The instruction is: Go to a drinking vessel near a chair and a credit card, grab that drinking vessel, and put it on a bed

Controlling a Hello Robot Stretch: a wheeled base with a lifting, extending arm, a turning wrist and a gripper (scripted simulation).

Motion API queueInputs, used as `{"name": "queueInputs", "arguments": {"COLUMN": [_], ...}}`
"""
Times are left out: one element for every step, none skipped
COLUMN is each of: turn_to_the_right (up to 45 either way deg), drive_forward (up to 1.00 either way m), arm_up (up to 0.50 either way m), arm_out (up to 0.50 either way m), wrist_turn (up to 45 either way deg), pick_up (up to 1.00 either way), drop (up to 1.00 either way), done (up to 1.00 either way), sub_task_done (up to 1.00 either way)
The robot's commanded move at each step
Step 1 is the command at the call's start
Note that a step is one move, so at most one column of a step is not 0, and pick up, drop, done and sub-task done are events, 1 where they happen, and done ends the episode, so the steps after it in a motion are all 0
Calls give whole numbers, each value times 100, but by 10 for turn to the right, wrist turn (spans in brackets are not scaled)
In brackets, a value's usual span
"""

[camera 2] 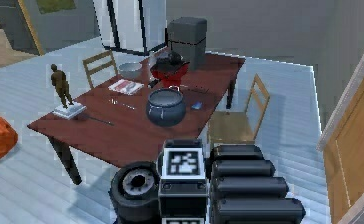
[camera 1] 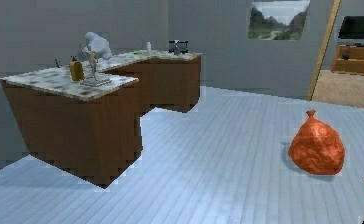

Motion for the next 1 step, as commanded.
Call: {"name": "queueInputs", "arguments": {"turn_to_the_right": [120], "drive_forward": [0], "arm_up": [0], "arm_out": [0], "wrist_turn": [0], "pick_up": [0], "drop": [0], "done": [0], "sub_task_done": [0]}}
